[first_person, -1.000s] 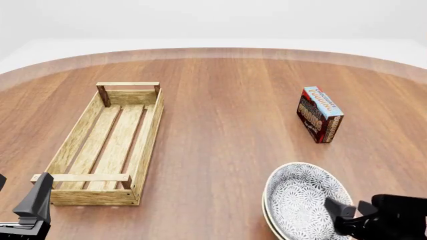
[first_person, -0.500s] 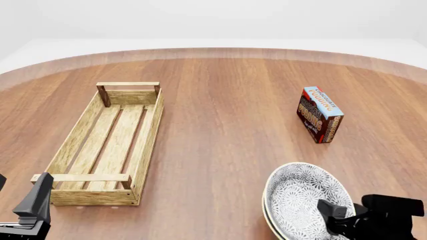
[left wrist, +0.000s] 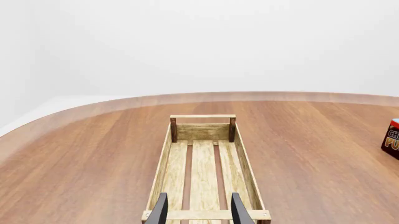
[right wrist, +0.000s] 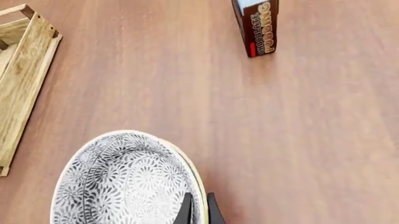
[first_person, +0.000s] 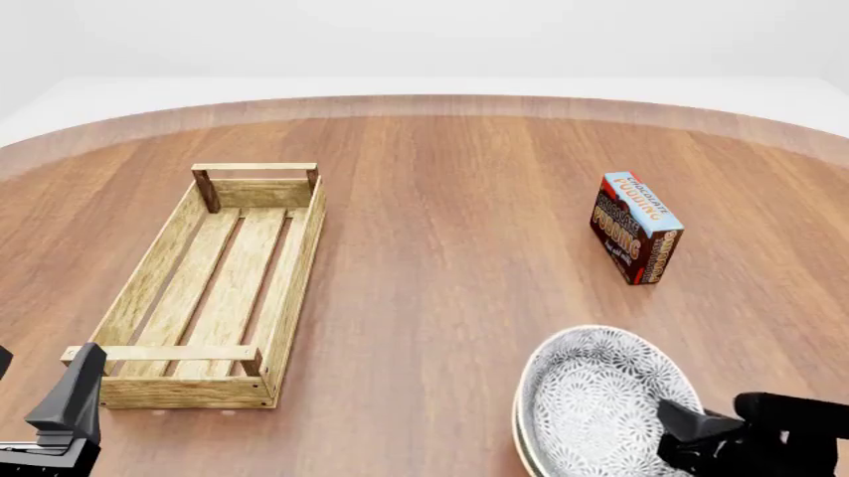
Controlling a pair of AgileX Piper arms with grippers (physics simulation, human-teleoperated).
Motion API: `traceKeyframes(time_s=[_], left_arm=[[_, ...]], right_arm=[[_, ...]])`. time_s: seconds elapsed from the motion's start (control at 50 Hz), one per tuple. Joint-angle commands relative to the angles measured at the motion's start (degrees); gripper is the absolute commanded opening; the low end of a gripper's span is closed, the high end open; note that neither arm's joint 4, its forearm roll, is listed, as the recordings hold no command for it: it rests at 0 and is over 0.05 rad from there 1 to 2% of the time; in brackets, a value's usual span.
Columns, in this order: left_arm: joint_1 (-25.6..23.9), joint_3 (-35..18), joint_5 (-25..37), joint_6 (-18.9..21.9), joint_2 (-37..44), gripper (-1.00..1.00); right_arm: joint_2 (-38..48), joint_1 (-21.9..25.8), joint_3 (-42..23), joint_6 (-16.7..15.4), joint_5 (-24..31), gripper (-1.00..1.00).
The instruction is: Stack the left bowl on the right bowl and place them in the tray.
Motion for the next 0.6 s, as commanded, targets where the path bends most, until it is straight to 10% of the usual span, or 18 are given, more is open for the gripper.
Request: traceKeyframes(time_s=[0.02, 0.6], left_arm=[[0.0, 0.0, 0.0, 0.0, 0.0, 1.00], [0.0, 0.0, 0.0, 0.0, 0.0, 1.00]], right_arm=[[-8.3, -0.1, -3.3, -1.1, 8.9, -1.00], [1.2, 1.1, -27.0, -6.2, 14.6, -1.00]])
